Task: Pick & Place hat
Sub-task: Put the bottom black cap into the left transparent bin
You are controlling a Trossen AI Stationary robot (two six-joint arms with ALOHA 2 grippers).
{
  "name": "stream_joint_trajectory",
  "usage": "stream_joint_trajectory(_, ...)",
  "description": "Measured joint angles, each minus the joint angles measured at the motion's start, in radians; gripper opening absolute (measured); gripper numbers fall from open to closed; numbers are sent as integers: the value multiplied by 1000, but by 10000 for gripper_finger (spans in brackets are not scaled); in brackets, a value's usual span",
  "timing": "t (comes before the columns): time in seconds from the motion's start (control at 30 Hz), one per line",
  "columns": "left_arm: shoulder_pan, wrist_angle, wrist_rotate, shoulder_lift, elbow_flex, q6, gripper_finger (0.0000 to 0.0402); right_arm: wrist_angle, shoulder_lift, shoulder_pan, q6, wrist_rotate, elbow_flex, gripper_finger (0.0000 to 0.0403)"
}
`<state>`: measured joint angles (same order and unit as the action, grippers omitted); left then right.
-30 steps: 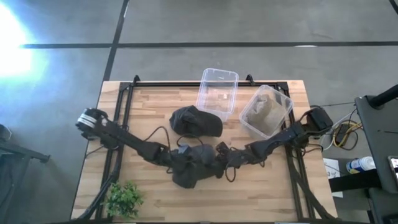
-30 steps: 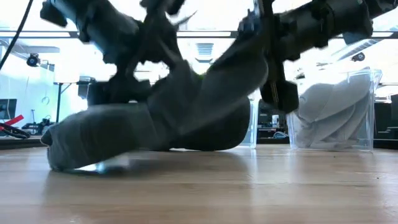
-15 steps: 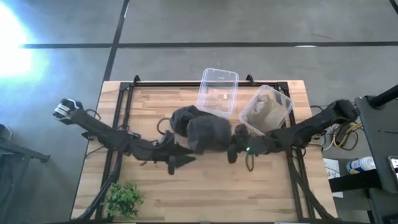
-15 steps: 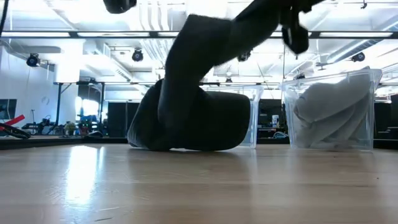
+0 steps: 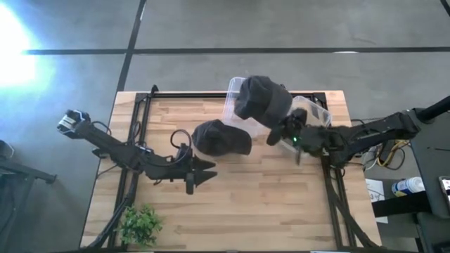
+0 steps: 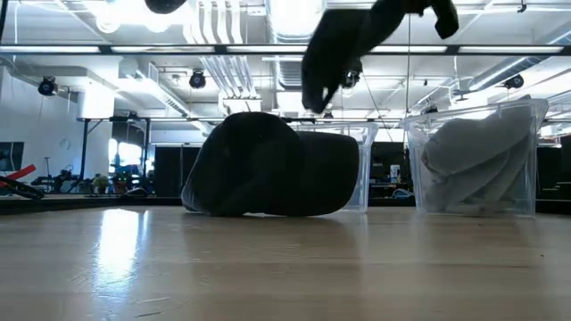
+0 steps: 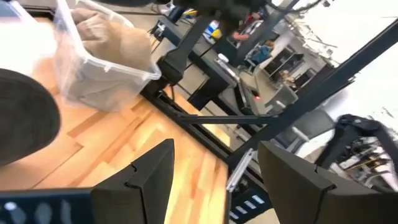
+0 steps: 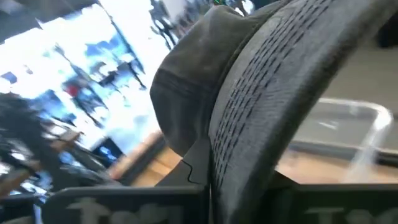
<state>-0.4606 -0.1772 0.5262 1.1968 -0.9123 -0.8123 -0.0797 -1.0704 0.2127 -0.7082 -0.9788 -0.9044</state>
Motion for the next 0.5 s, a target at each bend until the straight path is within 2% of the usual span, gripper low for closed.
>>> stream_joint_trajectory(0.07,0,13,14,0,0,-4,225,-141,-25,-69,-84,60,-52,13)
stream_joint_trajectory(0.17,0,44,37,-3,0,-30,225,-332,-90,-194,-168,222,-135,13)
stream_joint_trajectory(0.5,-13,186,53,-3,0,-156,225,-417,-356,-564,-126,736,-330,13)
